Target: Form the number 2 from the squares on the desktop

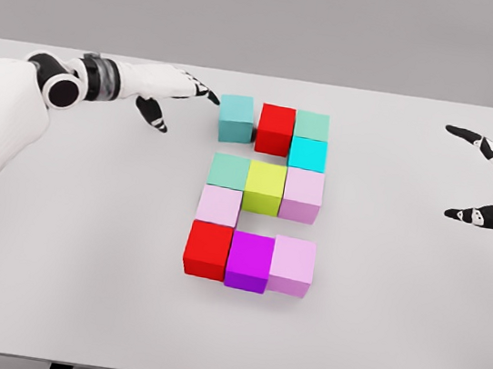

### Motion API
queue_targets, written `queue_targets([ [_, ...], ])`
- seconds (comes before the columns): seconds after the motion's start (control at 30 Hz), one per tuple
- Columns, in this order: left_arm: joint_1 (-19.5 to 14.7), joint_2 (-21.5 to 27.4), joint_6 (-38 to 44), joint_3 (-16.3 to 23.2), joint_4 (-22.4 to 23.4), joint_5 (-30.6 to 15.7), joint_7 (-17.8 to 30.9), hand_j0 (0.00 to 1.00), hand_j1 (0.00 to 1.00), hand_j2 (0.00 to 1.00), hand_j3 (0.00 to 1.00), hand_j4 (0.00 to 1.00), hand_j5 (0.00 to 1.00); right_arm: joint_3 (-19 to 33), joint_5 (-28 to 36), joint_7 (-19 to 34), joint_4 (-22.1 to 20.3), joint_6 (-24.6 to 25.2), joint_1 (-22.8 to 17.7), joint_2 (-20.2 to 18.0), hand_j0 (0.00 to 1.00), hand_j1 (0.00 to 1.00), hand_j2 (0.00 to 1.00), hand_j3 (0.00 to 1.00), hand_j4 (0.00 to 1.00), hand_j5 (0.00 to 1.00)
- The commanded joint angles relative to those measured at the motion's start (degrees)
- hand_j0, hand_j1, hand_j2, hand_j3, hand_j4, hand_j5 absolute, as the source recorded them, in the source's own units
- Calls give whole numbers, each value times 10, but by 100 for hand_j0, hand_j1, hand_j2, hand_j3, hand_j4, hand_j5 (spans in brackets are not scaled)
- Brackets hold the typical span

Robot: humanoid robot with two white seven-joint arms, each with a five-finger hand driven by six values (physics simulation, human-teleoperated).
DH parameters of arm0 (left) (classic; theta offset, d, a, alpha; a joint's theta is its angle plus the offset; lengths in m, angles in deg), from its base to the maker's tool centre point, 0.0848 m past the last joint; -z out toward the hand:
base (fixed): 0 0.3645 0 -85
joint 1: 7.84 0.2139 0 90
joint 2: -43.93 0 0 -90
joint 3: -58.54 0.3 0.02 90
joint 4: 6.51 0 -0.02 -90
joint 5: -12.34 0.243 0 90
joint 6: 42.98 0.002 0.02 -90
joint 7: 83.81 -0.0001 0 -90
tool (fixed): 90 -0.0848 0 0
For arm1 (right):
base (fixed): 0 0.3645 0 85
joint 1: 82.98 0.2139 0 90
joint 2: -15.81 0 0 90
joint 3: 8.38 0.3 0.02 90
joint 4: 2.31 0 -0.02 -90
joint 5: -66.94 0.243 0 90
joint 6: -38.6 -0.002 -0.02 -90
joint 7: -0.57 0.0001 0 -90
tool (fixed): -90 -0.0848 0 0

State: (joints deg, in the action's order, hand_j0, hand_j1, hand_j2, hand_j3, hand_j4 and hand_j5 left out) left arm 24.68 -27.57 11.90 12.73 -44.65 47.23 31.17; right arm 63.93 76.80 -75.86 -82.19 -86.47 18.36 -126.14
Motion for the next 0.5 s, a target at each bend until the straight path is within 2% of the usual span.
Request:
queue_targets([
  [0.0, 0, -5, 1, -2, 0, -3, 0, 93, 93, 93, 93, 93, 93, 0, 4, 0, 0, 1, 0, 0, 100, 100, 100, 100, 100, 100],
  [0.33, -1, -15, 1, -1, 1, -3, 2, 93, 93, 93, 93, 93, 93, 0, 4, 0, 0, 1, 0, -1, 100, 100, 100, 100, 100, 100],
  [0.47, -5, -9, 1, -4, 17, -4, 2, 94, 94, 94, 94, 94, 94, 0, 6, 0, 0, 1, -4, -1, 100, 100, 100, 100, 100, 100],
])
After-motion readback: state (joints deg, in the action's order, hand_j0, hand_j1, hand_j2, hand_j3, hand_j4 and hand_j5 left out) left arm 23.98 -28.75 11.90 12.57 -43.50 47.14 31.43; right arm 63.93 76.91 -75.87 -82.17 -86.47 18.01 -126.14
